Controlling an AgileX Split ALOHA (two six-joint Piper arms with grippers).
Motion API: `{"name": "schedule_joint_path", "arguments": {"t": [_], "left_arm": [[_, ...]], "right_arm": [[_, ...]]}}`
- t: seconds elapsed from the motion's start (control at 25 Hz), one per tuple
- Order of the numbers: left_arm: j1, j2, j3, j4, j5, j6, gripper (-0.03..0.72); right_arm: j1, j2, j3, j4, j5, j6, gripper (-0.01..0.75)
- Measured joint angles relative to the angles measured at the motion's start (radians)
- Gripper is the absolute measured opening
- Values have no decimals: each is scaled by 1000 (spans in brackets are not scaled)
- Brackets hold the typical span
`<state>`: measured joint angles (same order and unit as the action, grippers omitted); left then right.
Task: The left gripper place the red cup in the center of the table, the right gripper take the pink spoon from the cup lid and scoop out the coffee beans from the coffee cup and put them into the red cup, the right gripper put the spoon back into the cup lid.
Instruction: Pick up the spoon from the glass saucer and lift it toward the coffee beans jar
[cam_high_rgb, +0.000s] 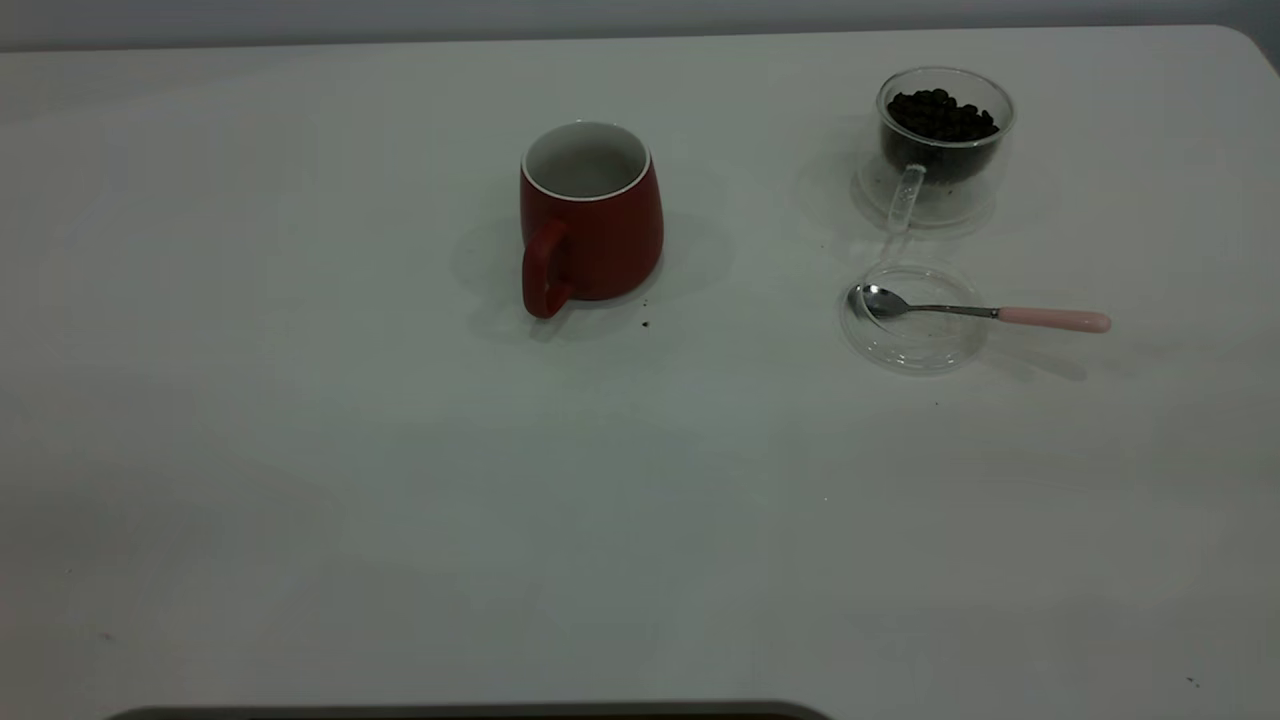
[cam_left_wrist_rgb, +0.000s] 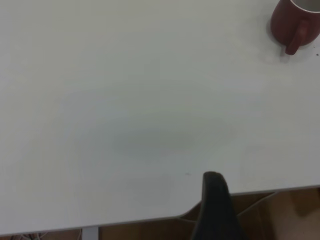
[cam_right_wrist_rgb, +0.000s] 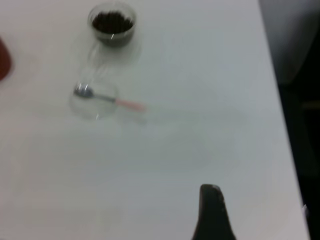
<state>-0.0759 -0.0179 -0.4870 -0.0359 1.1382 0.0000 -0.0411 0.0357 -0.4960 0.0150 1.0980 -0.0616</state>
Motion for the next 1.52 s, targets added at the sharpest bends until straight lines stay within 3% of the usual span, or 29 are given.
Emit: {"name": "schedule_joint_path", "arguments": {"t": [0.24, 0.52, 0.68, 1.08, 1.36, 1.52], "left_arm": [[0, 0, 0, 0, 0, 0, 569], [0, 0, 0, 0, 0, 0, 569], [0, 0, 0, 0, 0, 0, 569], [0, 0, 0, 0, 0, 0, 569], [0, 0, 0, 0, 0, 0, 569], [0, 0, 0, 0, 0, 8, 569]], "right_arm": [[0, 278, -184, 39, -118, 3, 635], [0, 800, -307, 243, -251, -24, 637], [0, 1051, -314, 348, -354, -48, 633], [-9, 1496, -315, 660, -496, -260, 631], [-92, 1698, -318, 841, -508, -424, 631], [-103, 1804, -324, 980, -517, -548, 631]]}}
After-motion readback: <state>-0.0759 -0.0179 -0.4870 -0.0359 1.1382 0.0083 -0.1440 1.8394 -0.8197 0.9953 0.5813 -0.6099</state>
